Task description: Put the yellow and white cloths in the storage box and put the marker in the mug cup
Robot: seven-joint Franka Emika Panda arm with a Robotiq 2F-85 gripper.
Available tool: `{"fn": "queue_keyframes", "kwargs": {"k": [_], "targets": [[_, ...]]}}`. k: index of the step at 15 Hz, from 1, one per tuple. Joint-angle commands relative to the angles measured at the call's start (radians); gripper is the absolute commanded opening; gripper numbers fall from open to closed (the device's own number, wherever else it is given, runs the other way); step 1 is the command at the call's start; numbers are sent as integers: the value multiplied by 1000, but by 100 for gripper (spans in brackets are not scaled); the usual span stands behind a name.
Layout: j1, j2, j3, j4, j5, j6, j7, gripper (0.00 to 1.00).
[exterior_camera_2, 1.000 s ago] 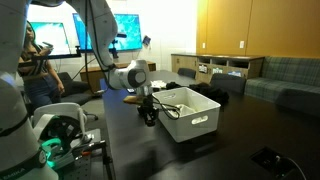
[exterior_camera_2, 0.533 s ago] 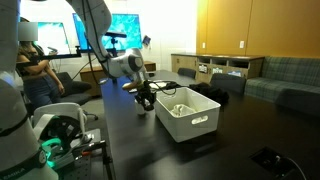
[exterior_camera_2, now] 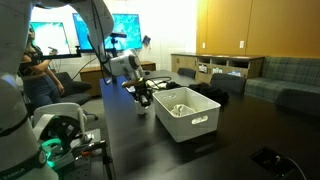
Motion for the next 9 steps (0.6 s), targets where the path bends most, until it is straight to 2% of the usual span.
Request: {"fn": "queue_keyframes", "kwargs": {"k": [1,9], "targets": [[19,47,32,81,-13,-30,-1,25],[53,122,78,209,37,-30,-18,25]]}}
